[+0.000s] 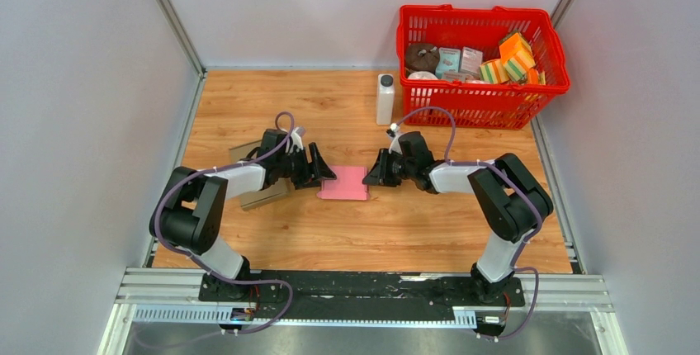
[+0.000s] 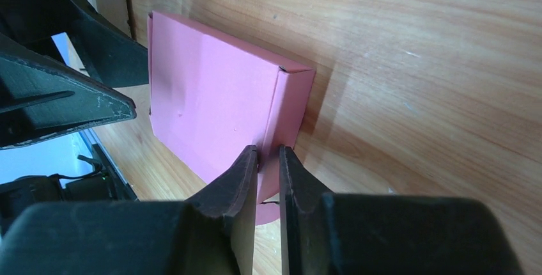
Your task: Fold the paper box
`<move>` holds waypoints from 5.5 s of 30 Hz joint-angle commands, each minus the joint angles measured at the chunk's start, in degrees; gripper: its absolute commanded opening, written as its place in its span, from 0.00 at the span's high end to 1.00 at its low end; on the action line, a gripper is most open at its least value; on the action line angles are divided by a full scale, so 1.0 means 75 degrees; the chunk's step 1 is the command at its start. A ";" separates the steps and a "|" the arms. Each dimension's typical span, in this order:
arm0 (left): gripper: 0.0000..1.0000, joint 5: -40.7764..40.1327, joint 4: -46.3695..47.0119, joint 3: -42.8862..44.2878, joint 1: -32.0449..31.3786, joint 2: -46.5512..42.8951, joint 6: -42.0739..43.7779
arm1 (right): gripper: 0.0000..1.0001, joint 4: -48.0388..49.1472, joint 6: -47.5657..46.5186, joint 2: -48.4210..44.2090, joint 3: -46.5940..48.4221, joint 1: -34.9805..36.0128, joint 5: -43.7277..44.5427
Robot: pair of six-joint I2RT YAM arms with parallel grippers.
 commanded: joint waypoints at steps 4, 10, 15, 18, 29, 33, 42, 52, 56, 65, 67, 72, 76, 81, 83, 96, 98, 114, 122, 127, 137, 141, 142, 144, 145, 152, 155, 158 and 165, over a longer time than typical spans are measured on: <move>0.24 0.0415 0.0588 0.0164 -0.0247 0.0472 -0.0431 | 0.83 -0.0429 -0.0072 0.0565 -0.0585 -0.0502 0.0707; 0.25 0.0168 0.0717 0.0199 -0.0611 0.0590 -0.0712 | 0.83 -0.0382 -0.0025 0.0658 -0.0702 -0.0666 0.0672; 0.36 0.0344 0.1407 0.0223 -0.0740 0.0859 -0.1157 | 0.82 -0.0112 -0.0049 0.0694 -0.0714 -0.0666 0.0356; 0.51 0.0496 0.1677 0.0246 -0.0740 0.0872 -0.1438 | 0.80 -0.0275 -0.0259 0.0472 -0.0609 -0.0654 0.0367; 0.74 0.0988 0.2133 -0.0093 -0.0670 0.0591 -0.2563 | 0.35 -0.3064 -0.2085 -0.1530 0.0317 -0.0233 0.2041; 0.75 0.1269 0.2368 -0.0339 -0.0588 0.0462 -0.3102 | 0.17 -0.3522 -0.3465 -0.2784 0.0318 0.0959 0.3829; 0.80 0.1972 0.1596 -0.0187 -0.0459 0.0239 -0.3161 | 0.02 -0.1016 -0.6633 -0.3421 -0.0574 0.4314 0.6355; 0.83 0.2488 0.2485 -0.0855 -0.0178 0.0145 -0.3888 | 0.06 0.0448 -0.8005 -0.1885 -0.0620 0.4876 0.7848; 0.83 0.2652 0.2789 -0.1019 -0.0154 0.0156 -0.4087 | 0.13 0.1959 -0.8790 -0.1568 -0.1017 0.5158 0.8980; 0.83 0.2993 0.4771 -0.1523 -0.0154 0.0661 -0.5435 | 0.31 0.3310 -0.9482 -0.1064 -0.1370 0.5287 0.9390; 0.83 0.2958 0.4748 -0.1581 -0.0143 0.0649 -0.5389 | 0.45 0.3263 -0.9413 -0.1180 -0.1382 0.5334 0.9414; 0.69 0.2864 0.5157 -0.1850 -0.0096 0.0556 -0.5447 | 0.59 0.2983 -0.9260 -0.1508 -0.1464 0.5462 0.9648; 0.52 0.2735 0.5112 -0.2015 0.0021 0.0275 -0.5073 | 0.71 0.1708 -0.8383 -0.1917 -0.1230 0.5521 0.9556; 0.44 0.2303 0.4645 -0.2589 0.0150 -0.0720 -0.4031 | 0.76 -0.0539 -0.6826 -0.2691 -0.0949 0.5440 0.9017; 0.44 0.2080 0.4037 -0.2706 0.0197 -0.1420 -0.3226 | 0.76 -0.1350 -0.6438 -0.3030 -0.0762 0.5265 0.7919; 0.55 -0.0888 -0.1290 -0.1324 0.0186 -0.4988 0.0705 | 0.76 -0.6474 -0.4924 -0.1416 0.2356 0.2476 0.1296; 0.53 -0.0793 -0.0891 -0.1289 0.0104 -0.4732 0.0694 | 0.75 -0.6452 -0.4924 -0.1205 0.2392 0.2335 0.0814; 0.49 -0.1380 0.1244 -0.0703 -0.1244 -0.2973 0.1584 | 0.48 -0.5644 -0.4924 -0.1719 0.1771 0.1971 0.1410; 0.51 -0.0594 0.1571 -0.0281 -0.1244 -0.2246 0.1936 | 0.70 -0.5468 -0.5053 -0.1615 0.1735 0.2100 0.1516; 0.52 -0.0371 0.2099 -0.0246 -0.1419 -0.1907 0.2262 | 0.77 -0.5561 -0.5170 -0.1509 0.1876 0.2100 0.1492; 0.50 -0.0020 0.1970 0.0059 -0.1853 -0.1496 0.3447 | 0.78 -0.5538 -0.5193 -0.1544 0.1841 0.2088 0.1340; 0.54 0.0203 0.1772 0.0188 -0.1865 -0.1308 0.3623 | 0.78 -0.5503 -0.5182 -0.1626 0.1817 0.2088 0.1305; 0.54 0.0296 0.1794 0.0176 -0.1865 -0.1238 0.3600 | 0.78 -0.5514 -0.5193 -0.1661 0.1817 0.2088 0.1293; 0.56 0.0566 0.1912 0.0164 -0.1877 -0.1144 0.3553 | 0.78 -0.5491 -0.5182 -0.1685 0.1806 0.2088 0.1281; 0.56 0.0590 0.1889 0.0211 -0.1888 -0.1051 0.3553 | 0.78 -0.5479 -0.5182 -0.1697 0.1806 0.2088 0.1270; 0.64 0.0543 0.1935 0.0293 -0.1900 -0.0945 0.3577 | 0.79 -0.5468 -0.5193 -0.1650 0.1806 0.2088 0.1234; 0.71 0.0427 0.2075 0.0235 -0.1912 -0.1038 0.3542 | 0.79 -0.5468 -0.5193 -0.1650 0.1817 0.2088 0.1211; 0.72 0.0519 0.2100 0.0246 -0.1924 -0.1039 0.3471 | 0.79 -0.5468 -0.5182 -0.1650 0.1829 0.2088 0.1199; 0.80 0.0415 0.1421 0.0446 -0.2216 -0.0921 0.3716 | 0.80 -0.5491 -0.5170 -0.1650 0.1888 0.2088 0.1199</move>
